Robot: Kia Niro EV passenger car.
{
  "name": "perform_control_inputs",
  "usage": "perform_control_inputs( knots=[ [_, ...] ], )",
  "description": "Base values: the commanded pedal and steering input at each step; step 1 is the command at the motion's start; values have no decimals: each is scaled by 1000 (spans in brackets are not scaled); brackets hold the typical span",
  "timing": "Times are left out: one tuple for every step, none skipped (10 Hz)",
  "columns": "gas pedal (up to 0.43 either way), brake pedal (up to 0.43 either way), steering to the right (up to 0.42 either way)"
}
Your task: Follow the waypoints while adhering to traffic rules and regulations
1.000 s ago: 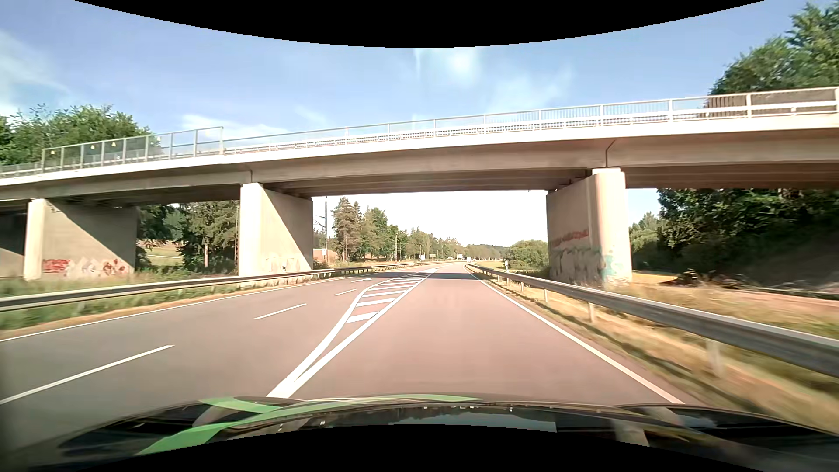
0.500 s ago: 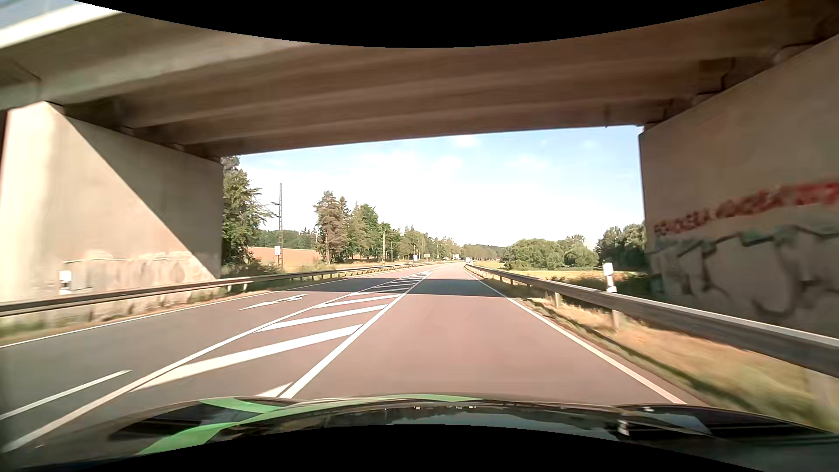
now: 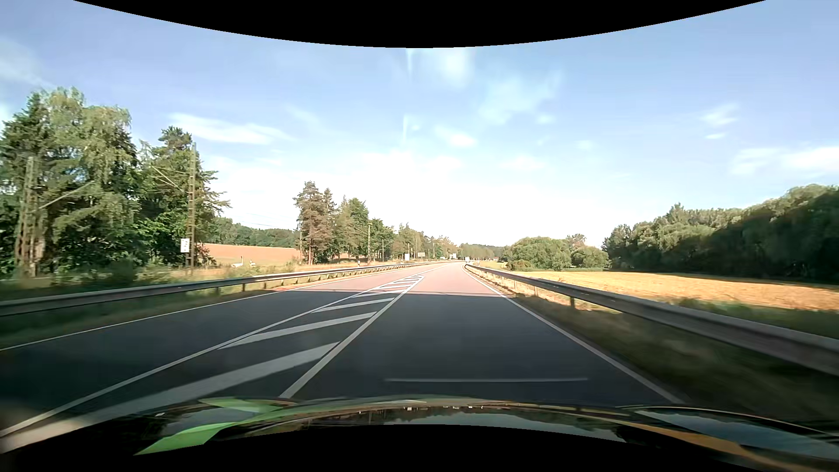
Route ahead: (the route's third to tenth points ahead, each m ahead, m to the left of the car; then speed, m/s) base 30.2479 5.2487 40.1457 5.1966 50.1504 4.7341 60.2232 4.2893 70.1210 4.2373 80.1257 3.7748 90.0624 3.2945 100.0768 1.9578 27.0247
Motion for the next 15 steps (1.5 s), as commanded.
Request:
perform_control_inputs(
  knots=[
    [287,0,4],
    [299,0,3],
    [299,0,3],
    [280,0,3],
    [260,0,4],
    [260,0,3],
    [260,0,3],
    [260,0,3],
    [260,0,3],
    [240,0,3],
    [240,0,3],
    [240,0,4],
    [248,0,3],
    [248,0,3],
    [220,0,3]
  ],
)
